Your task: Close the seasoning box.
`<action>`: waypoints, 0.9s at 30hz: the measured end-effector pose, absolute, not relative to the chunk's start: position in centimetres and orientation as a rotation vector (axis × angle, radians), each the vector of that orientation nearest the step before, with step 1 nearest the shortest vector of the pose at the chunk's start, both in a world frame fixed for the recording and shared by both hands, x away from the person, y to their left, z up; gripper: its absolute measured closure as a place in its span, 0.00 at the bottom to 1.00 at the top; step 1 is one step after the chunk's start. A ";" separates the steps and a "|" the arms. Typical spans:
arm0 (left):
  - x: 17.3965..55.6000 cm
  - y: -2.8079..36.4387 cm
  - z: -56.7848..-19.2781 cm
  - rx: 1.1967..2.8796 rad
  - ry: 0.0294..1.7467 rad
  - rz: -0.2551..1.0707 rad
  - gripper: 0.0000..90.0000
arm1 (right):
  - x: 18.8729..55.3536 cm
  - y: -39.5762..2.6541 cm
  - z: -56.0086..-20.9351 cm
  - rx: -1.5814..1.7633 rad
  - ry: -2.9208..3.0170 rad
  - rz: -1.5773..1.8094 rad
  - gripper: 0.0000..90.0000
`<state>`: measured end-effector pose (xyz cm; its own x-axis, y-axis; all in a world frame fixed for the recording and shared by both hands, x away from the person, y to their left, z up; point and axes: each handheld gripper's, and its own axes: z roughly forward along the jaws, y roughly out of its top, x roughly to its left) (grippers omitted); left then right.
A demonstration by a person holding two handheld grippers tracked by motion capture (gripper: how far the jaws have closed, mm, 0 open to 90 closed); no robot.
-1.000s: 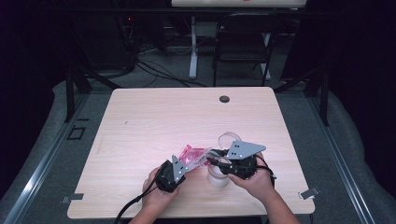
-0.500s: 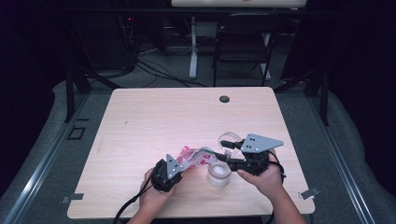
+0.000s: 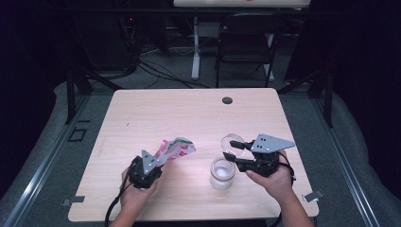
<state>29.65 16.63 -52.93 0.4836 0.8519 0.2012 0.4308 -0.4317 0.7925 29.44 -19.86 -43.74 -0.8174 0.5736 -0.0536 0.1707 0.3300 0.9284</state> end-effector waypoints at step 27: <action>31.0 25.4 -55.8 1.924 1.451 0.867 0.77 | 29.5 -19.6 -44.2 0.681 2.223 1.487 0.60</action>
